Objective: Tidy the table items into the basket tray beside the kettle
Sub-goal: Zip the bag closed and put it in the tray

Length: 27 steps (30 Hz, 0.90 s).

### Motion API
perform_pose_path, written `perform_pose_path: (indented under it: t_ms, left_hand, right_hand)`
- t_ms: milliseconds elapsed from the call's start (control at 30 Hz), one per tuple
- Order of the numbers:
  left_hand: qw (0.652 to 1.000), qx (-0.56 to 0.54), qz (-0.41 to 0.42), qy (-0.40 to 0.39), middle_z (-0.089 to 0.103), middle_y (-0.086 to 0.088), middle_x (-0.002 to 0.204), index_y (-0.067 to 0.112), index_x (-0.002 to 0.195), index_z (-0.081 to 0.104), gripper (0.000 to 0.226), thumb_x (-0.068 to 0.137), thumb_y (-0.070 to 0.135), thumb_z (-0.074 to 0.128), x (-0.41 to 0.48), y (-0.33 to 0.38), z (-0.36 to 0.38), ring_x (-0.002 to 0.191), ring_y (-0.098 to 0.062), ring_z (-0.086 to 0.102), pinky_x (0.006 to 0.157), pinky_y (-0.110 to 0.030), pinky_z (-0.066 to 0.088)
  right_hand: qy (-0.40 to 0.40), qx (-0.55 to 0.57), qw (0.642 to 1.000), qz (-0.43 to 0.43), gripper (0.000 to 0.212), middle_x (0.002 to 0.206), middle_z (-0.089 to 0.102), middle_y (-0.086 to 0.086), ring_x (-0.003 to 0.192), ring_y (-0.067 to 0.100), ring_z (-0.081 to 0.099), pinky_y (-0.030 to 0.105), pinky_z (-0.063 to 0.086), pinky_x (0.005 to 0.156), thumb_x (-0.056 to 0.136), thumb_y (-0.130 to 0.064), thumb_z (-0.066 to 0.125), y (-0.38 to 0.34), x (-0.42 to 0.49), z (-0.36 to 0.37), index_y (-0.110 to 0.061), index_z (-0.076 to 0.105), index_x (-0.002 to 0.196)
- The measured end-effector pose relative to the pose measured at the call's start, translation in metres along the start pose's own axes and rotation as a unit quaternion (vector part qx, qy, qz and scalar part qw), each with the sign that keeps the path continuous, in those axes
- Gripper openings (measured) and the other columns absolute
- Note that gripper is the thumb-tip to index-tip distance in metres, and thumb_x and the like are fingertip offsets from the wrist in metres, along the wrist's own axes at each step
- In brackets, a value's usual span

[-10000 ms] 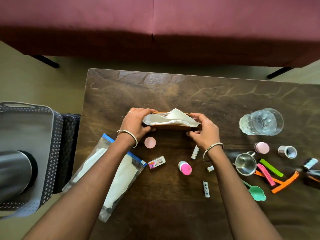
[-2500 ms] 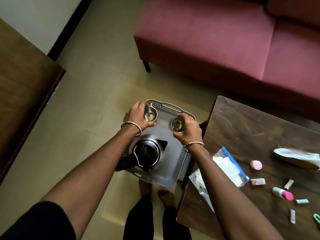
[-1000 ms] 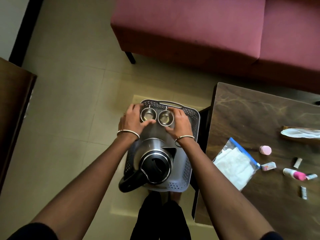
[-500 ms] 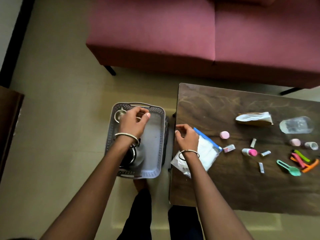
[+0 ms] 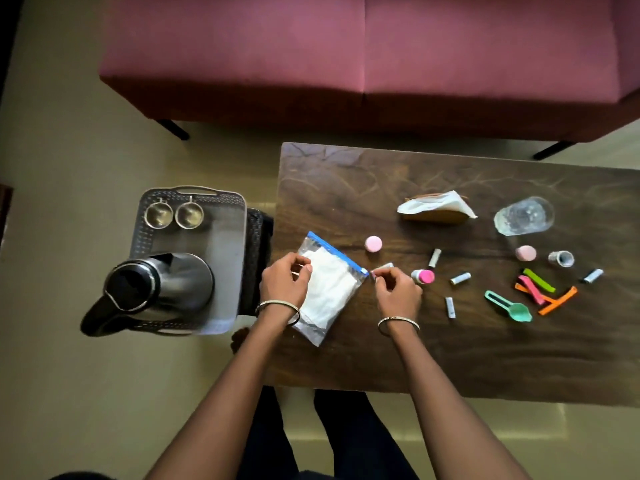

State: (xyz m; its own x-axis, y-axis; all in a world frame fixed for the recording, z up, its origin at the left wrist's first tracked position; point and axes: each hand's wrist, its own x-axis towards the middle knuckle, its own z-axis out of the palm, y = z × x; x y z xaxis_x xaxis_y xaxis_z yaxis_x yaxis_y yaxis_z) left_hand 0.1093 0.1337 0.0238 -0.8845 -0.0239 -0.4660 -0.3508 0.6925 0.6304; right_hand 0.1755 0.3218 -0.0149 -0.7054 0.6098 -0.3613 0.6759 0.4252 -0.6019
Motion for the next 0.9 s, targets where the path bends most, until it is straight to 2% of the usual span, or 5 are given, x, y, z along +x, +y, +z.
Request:
perform_pose_path:
  t_ms: [100, 200, 400, 700, 900]
  left_hand:
    - [1.0, 0.028, -0.006, -0.006, 0.073, -0.001, 0.086, 0.017, 0.093, 0.072, 0.01, 0.087, 0.019, 0.064, -0.009, 0.013, 0.042, 0.076, -0.019, 0.068, 0.073, -0.028, 0.051]
    - [0.996, 0.079, 0.004, -0.028, 0.072, -0.003, 0.097, 0.016, 0.097, 0.069, 0.014, 0.089, 0.021, 0.06, -0.012, 0.02, 0.08, 0.089, -0.024, 0.067, 0.081, -0.037, 0.053]
    - [0.978, 0.202, 0.024, -0.054, 0.067, -0.005, 0.106, 0.019, 0.105, 0.065, 0.017, 0.092, 0.028, 0.058, -0.01, 0.013, 0.137, 0.102, -0.027, 0.062, 0.085, -0.037, 0.051]
    - [0.938, 0.333, 0.086, -0.049, 0.062, -0.005, 0.108, 0.017, 0.112, 0.057, 0.032, 0.087, 0.036, 0.066, 0.011, -0.011, 0.185, 0.098, -0.025, 0.061, 0.079, -0.035, 0.048]
    - [0.917, 0.378, 0.125, -0.016, 0.067, -0.005, 0.096, 0.016, 0.098, 0.062, 0.012, 0.096, 0.021, 0.051, 0.015, -0.017, 0.192, 0.087, -0.025, 0.064, 0.07, -0.035, 0.046]
  right_hand:
    - [-0.018, -0.03, 0.999, 0.037, 0.014, 0.089, 0.077, 0.005, 0.088, 0.029, 0.07, 0.033, 0.052, 0.08, 0.085, -0.012, 0.064, 0.03, 0.016, -0.016, -0.017, 0.077, 0.092]
    - [-0.098, -0.066, 0.991, 0.057, 0.013, 0.095, 0.077, 0.003, 0.095, 0.026, 0.069, 0.032, 0.05, 0.084, 0.087, -0.018, 0.065, 0.052, 0.027, -0.02, -0.018, 0.075, 0.096]
    - [-0.189, -0.077, 0.978, 0.051, 0.022, 0.107, 0.076, 0.002, 0.105, 0.024, 0.067, 0.031, 0.048, 0.093, 0.09, -0.022, 0.064, 0.072, 0.034, -0.005, -0.02, 0.073, 0.11]
    - [-0.207, 0.028, 0.973, 0.097, 0.031, 0.113, 0.074, 0.003, 0.114, 0.017, 0.065, 0.034, 0.043, 0.11, 0.096, -0.009, 0.054, 0.08, 0.042, 0.027, -0.016, 0.067, 0.124]
    - [-0.197, 0.059, 0.971, 0.123, 0.033, 0.105, 0.076, 0.001, 0.109, 0.017, 0.067, 0.043, 0.051, 0.102, 0.095, -0.005, 0.051, 0.088, 0.043, 0.035, -0.018, 0.068, 0.121]
